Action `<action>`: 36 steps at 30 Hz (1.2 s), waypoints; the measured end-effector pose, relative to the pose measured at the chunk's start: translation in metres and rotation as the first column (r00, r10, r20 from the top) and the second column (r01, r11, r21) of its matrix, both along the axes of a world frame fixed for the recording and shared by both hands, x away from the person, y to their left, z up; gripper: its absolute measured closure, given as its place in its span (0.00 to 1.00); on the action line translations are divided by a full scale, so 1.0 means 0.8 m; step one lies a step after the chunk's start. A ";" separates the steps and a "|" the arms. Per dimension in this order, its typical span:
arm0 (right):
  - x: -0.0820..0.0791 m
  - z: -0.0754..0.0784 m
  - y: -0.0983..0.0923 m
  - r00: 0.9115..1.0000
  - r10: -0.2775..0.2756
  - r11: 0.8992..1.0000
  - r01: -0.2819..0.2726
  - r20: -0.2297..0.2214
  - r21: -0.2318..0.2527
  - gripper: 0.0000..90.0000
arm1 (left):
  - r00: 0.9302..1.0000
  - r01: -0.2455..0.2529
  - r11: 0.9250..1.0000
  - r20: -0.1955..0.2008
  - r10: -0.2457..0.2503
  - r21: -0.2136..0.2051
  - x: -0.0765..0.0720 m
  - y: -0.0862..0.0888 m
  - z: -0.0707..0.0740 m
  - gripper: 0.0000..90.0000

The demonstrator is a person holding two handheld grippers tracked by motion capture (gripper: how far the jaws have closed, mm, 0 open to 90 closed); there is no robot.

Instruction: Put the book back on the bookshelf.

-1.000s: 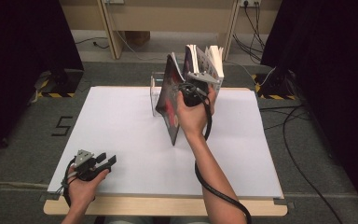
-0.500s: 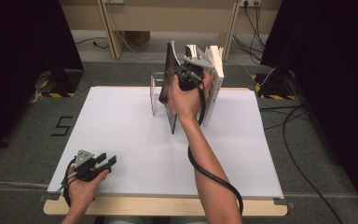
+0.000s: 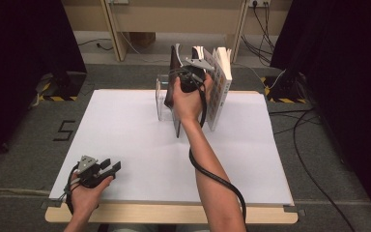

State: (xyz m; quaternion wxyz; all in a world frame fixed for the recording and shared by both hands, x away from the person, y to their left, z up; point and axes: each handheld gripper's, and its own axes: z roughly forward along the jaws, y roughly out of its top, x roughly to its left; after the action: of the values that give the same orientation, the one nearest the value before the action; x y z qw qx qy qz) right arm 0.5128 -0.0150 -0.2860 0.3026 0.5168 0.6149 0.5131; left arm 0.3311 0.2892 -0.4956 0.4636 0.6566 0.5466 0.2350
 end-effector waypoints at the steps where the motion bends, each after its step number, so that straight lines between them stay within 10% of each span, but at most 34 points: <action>1: 0.000 -0.001 0.000 1.000 -0.001 1.000 0.001 0.006 -0.003 0.97 | 1.000 0.000 1.000 0.001 0.000 -0.001 0.000 0.000 0.000 0.56; 21: -0.025 0.001 -0.017 0.992 0.088 0.996 -0.086 -0.090 0.034 0.81 | 0.991 0.115 0.992 0.066 -0.119 0.051 0.023 -0.050 0.033 0.54; 36: -0.021 -0.003 -0.017 0.986 0.107 0.994 -0.104 -0.130 0.033 0.93 | 0.939 0.243 0.951 0.199 -0.280 0.192 0.087 -0.148 0.096 0.52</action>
State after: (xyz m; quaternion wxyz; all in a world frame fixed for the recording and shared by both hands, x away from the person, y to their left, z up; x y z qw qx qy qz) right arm 0.4957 -0.0285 -0.2886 0.2269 0.5201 0.6534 0.5010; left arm 0.4006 0.1708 -0.4187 0.4937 0.7289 0.3771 0.2877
